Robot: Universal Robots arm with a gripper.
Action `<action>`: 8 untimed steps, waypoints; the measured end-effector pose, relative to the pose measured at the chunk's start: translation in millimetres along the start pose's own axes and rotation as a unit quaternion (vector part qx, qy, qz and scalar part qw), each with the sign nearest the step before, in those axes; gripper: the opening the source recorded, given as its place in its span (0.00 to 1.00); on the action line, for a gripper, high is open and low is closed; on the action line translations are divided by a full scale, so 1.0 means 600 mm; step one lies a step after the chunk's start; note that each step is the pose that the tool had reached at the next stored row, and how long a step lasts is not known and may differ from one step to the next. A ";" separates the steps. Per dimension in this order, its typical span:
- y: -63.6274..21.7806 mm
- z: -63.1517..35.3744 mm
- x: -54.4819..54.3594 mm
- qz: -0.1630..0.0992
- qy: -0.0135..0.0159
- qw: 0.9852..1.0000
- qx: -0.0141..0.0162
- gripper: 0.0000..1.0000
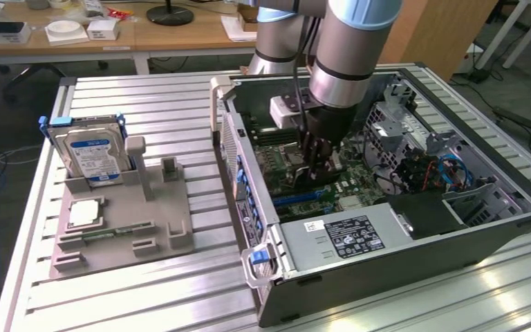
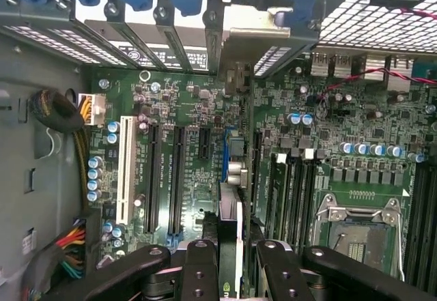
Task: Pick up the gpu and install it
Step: 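Insert the gpu into the slot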
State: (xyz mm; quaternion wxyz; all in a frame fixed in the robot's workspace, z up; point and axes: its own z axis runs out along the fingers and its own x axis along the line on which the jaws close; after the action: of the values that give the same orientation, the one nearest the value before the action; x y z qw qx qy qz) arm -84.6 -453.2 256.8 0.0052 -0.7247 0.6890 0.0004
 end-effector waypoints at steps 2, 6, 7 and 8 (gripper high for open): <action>0.002 0.003 0.000 0.000 0.000 1.000 0.000 0.27; 0.005 0.007 0.000 0.000 0.000 1.000 0.000 0.27; 0.006 0.008 0.000 0.000 0.000 1.000 0.000 0.27; 0.007 0.008 0.000 0.000 0.000 1.000 0.000 0.27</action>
State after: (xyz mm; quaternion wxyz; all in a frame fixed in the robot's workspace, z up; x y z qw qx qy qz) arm -88.9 -453.2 251.7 0.0052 -0.7247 0.6890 0.0004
